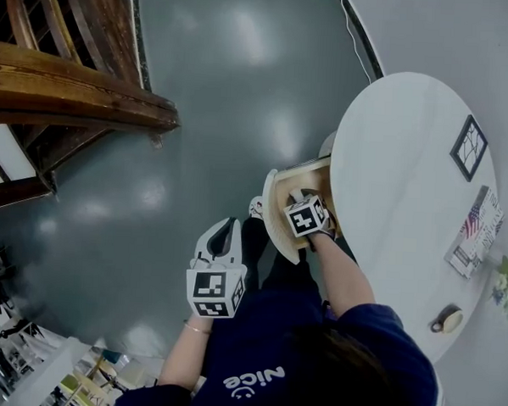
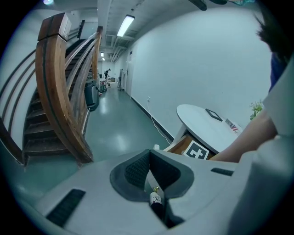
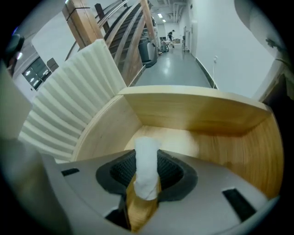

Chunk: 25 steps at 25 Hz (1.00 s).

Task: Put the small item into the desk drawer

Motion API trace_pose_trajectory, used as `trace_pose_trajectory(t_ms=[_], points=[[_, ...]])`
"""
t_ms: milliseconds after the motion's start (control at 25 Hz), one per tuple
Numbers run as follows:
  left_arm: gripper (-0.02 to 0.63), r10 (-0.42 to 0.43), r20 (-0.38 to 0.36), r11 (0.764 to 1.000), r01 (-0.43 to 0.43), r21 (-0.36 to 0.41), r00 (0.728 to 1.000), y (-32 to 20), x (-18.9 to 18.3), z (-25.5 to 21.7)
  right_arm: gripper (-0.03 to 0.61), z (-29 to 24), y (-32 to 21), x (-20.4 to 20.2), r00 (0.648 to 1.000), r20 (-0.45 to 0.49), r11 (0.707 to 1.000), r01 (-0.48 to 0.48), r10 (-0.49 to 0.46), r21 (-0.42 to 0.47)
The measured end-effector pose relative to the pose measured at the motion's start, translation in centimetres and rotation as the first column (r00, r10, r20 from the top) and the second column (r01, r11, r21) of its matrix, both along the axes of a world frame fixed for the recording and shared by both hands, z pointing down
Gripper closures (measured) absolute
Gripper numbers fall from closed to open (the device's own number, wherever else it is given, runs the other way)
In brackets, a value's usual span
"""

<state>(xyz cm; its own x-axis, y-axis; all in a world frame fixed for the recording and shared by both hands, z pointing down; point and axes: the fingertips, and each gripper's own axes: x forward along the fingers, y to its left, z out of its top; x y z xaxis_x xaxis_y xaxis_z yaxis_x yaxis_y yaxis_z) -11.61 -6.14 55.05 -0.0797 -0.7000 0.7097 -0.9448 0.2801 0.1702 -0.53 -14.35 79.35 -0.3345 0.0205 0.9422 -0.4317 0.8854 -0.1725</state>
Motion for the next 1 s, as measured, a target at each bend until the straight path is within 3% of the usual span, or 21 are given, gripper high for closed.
trace_pose_trajectory(t_ms=[360,680,1000], points=[[0.611,-0.011,0.028,0.998,0.013,-0.064,1.0,1.6,-0.4,1.3,0.439,2.4,0.0,-0.4,0.995,-0.052,0.996,0.089,-0.09,-0.014],[0.611,-0.002,0.03,0.997,0.004,-0.079,1.0,1.6,-0.6,1.7,0.436,2.8,0.2,-0.6,0.994,-0.058,0.996,0.092,-0.092,-0.004],[0.611,-0.015,0.029,0.998,0.017,-0.054,0.999,1.1,-1.4,1.3,0.344,1.8,0.7,-1.3,0.998,-0.047,0.997,0.029,-0.032,-0.071]])
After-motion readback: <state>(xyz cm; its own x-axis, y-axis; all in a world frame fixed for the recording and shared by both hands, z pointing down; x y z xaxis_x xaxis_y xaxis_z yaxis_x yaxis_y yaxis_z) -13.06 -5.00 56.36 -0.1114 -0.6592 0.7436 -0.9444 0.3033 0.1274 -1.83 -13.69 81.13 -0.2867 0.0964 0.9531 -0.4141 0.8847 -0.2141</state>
